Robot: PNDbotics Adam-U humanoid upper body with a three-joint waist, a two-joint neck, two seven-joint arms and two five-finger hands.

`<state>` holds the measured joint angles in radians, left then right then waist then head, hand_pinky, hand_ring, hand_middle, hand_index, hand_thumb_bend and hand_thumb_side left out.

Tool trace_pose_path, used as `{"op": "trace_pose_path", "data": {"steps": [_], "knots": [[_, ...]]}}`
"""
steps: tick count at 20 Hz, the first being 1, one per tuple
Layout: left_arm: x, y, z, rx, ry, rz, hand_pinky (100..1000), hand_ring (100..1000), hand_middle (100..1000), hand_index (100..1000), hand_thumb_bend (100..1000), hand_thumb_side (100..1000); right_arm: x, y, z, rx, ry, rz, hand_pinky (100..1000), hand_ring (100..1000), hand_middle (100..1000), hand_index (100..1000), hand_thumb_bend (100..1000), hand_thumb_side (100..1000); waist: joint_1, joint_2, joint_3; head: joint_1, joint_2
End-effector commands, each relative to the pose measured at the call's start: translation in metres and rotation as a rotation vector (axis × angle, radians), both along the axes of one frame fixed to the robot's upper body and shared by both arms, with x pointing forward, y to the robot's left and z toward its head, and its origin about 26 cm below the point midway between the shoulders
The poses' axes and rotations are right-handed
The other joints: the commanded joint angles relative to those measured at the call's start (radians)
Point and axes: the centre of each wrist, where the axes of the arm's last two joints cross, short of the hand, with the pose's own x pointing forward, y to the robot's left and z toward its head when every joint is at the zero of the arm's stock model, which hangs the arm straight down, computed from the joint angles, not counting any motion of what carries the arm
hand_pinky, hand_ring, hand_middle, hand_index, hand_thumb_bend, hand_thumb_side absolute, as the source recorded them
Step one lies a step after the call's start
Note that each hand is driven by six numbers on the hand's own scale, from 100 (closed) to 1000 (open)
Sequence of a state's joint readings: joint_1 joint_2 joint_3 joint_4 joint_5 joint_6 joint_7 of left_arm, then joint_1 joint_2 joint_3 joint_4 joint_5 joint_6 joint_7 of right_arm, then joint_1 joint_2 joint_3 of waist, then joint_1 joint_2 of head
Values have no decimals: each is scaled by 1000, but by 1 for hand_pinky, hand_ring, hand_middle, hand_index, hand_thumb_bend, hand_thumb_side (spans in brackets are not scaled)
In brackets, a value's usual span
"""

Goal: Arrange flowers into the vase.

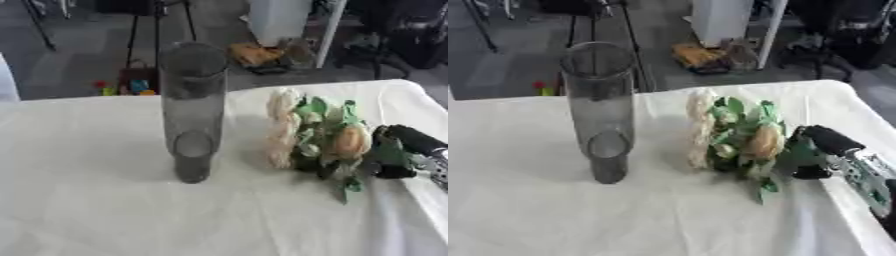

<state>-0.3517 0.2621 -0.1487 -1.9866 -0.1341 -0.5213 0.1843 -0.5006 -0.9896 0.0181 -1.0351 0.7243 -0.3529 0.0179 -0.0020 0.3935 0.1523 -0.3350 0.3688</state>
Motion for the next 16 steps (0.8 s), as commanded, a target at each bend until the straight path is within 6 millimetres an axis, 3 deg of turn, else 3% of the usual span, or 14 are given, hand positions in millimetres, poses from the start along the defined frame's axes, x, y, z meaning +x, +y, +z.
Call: {"op": "trace_pose_path", "data": {"steps": [1,5,7,16], "knots": [[-1,0,7,-6,-26,-1,671,1000,937,963,100,983,-5,-9,6,1,-8,-32,191,363,205,312,100,347,2,-17,2,-4,-12],[-1,0,6,-13,-20,-10,671,1000,935,963,100,986,-5,-10,6,37,-38,-39,137,325,164,254,100,424,2,-18,2,-4,-16],[-1,0,6,-14,-19,-10,671,1000,935,963,100,987,-6,-10,5,57,-45,-37,101,299,145,238,100,398,2,-18,2,-2,-17],[-1,2,6,-13,-11,-5,672,1000,936,962,100,986,-8,-6,13,91,1,23,100,251,110,234,100,340,-3,-27,-9,8,-10]]}}
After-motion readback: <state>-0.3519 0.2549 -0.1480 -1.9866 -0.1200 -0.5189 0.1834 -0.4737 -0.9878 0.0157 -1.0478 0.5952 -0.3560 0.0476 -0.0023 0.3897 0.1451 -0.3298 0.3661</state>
